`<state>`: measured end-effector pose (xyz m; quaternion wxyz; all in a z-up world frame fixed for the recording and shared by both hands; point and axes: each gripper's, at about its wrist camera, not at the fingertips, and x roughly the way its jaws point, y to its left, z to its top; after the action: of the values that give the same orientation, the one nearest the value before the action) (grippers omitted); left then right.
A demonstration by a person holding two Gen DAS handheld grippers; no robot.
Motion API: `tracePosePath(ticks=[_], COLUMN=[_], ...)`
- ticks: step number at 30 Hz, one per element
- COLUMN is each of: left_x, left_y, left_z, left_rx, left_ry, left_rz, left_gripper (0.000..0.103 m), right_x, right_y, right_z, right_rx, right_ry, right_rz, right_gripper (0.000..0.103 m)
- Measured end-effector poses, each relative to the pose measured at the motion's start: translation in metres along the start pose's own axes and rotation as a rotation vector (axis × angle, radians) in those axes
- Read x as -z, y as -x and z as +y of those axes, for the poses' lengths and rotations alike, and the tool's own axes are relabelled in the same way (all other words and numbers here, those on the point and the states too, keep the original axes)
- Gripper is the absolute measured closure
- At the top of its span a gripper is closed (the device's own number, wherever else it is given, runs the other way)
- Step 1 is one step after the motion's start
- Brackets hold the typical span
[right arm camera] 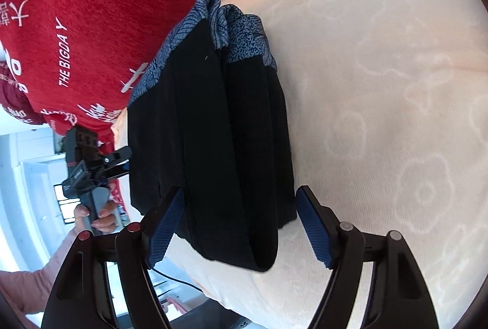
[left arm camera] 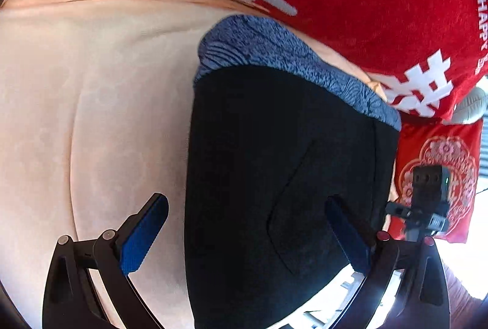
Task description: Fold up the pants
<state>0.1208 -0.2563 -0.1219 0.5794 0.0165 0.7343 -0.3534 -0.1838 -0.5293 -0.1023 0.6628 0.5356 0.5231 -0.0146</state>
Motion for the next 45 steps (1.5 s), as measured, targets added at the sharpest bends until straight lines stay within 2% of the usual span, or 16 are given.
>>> tracePosePath(ticks=[9, 12, 15, 19, 24, 27, 29, 32, 37, 45], left_x=[-0.011, -0.015, -0.018, -0.023, -0.020, -0.014, -0.010, -0.005, 0.002, 0.031], left_y=[-0.028, -0.033, -0.035, -0.041, -0.037, -0.034, -0.028, -0.014, 0.008, 0.041], left_z=[-0.017, -0.024, -0.027, -0.031, -0.025, -0.035, -0.040, -0.045, -0.062, -0.083], left_rx=[0.004, -0.025, -0.031, -0.034, -0.034, -0.062, -0.071, -0.069, -0.058, -0.052], left_ry=[-0.043, -0.068, -0.067, -0.066, -0.074, -0.094, -0.094, -0.089, -0.135, -0.155], left_rz=[0.013, 0.006, 0.023, 0.046, 0.020, -0.037, -0.065, -0.098, -0.131, -0.149], left_gripper=[0.000, 0.000, 0.000, 0.000, 0.000, 0.006, 0.013, 0.024, 0.028, 0.028], right_x=[-0.020, -0.026, -0.032, -0.029, -0.029, -0.025, -0.023, -0.018, -0.010, 0.014], right_y=[-0.018, -0.025, -0.028, -0.025, -0.026, -0.025, -0.023, -0.018, -0.009, 0.013], right_z=[-0.011, -0.009, -0.012, -0.012, -0.013, -0.010, -0.009, -0.006, 0.008, 0.033], right_rx=[-0.109, -0.141, -0.190, -0.206, -0.199, -0.153, -0.126, -0.122, -0.179, -0.247], right_ry=[0.028, 0.045, 0.010, 0.028, 0.004, 0.013, 0.009, -0.019, -0.049, -0.037], right_rz=[0.088, 0.079, 0.041, 0.036, 0.046, 0.036, 0.026, -0.001, -0.033, -0.048], right_gripper=[0.020, 0.017, 0.017, 0.017, 0.017, 0.023, 0.035, 0.045, 0.052, 0.052])
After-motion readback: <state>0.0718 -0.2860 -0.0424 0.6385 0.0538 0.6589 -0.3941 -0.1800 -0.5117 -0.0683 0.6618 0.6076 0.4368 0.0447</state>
